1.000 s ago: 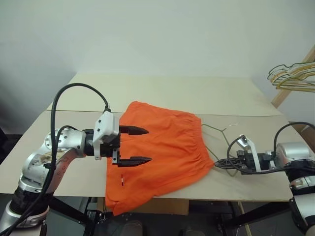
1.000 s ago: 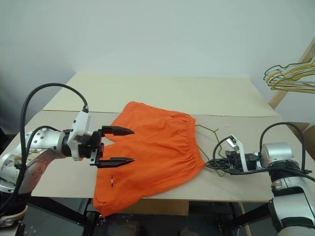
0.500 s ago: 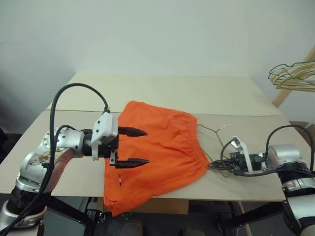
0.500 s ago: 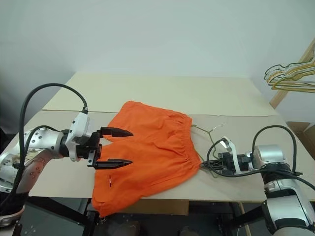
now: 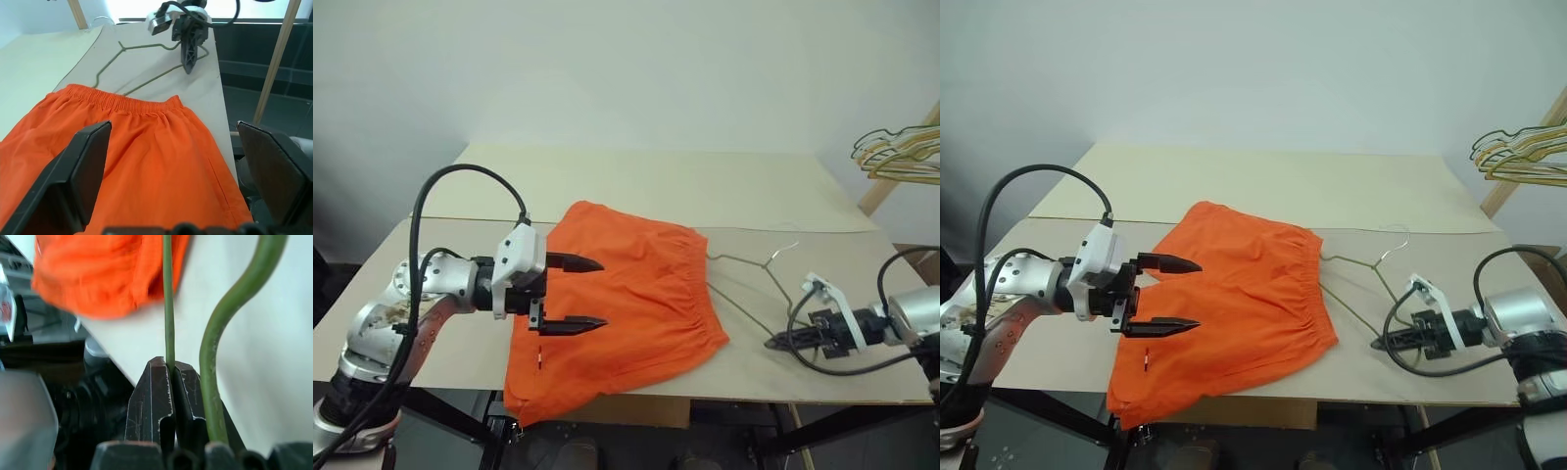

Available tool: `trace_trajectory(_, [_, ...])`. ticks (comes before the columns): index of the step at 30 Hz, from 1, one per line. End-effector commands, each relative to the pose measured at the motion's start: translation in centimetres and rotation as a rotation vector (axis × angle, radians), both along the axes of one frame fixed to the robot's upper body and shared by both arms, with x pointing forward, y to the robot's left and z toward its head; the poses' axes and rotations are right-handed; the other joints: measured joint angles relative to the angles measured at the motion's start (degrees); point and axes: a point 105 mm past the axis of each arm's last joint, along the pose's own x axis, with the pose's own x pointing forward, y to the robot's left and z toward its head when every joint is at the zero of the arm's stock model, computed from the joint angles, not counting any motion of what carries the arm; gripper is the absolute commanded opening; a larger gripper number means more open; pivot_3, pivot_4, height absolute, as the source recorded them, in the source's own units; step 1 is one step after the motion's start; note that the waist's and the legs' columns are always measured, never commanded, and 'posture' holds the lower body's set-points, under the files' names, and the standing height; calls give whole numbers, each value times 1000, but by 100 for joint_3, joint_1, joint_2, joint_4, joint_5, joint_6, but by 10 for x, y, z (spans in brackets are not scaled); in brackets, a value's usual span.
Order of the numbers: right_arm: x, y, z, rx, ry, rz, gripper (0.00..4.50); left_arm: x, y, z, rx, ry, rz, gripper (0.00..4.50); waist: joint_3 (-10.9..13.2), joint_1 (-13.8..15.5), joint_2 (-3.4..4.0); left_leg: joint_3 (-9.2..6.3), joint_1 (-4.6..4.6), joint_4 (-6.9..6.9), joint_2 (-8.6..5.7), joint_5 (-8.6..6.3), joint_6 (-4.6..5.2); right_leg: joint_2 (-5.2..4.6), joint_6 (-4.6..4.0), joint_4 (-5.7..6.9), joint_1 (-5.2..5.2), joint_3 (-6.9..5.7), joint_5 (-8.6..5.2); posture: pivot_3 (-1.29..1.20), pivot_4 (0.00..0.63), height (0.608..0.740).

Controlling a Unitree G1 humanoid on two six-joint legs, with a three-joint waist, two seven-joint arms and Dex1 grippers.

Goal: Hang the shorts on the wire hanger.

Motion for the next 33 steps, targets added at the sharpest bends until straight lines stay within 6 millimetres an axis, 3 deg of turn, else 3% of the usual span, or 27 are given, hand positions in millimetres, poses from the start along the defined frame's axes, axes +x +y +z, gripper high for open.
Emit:
trace_trajectory(1, [9, 7, 19, 87, -51, 5, 0, 1, 2, 11, 3, -43, -8, 4471, -2, -41, 3, 2, 2, 0, 0, 0, 0, 0, -1, 3, 0, 3, 1, 188, 0, 740])
trace_trajectory(5, [29, 12, 20, 119, -81, -72, 0, 1, 1, 11, 13, -38, -25, 4471, -2, -86, 4, 6, 7, -1, 8, 1, -1, 15, -8, 0, 1, 9, 5, 191, 0, 740])
trace_trajectory(16, [26, 41, 0, 83, -21, 61, 0, -2, 2, 10, 19, -34, -22, 4471, -3, -16, 5, 8, 0, 2, 20, 1, -2, 25, -10, -2, -3, 6, 6, 214, 0, 740])
trace_trajectory(25, [59, 36, 6, 17, -134, -65, 0, -3, 3, 10, 22, -38, -10, 4471, -3, -22, 5, 29, -1, 2, 26, 2, -3, 34, -15, 0, -7, 8, 9, 224, 0, 740])
trace_trajectory(33, [45, 48, 5, 22, -133, 75, 0, -1, 2, 9, 24, -35, -21, 4471, -4, 20, 6, 46, -3, 2, 29, 2, -3, 34, -15, 0, -9, 8, 9, 199, 0, 740])
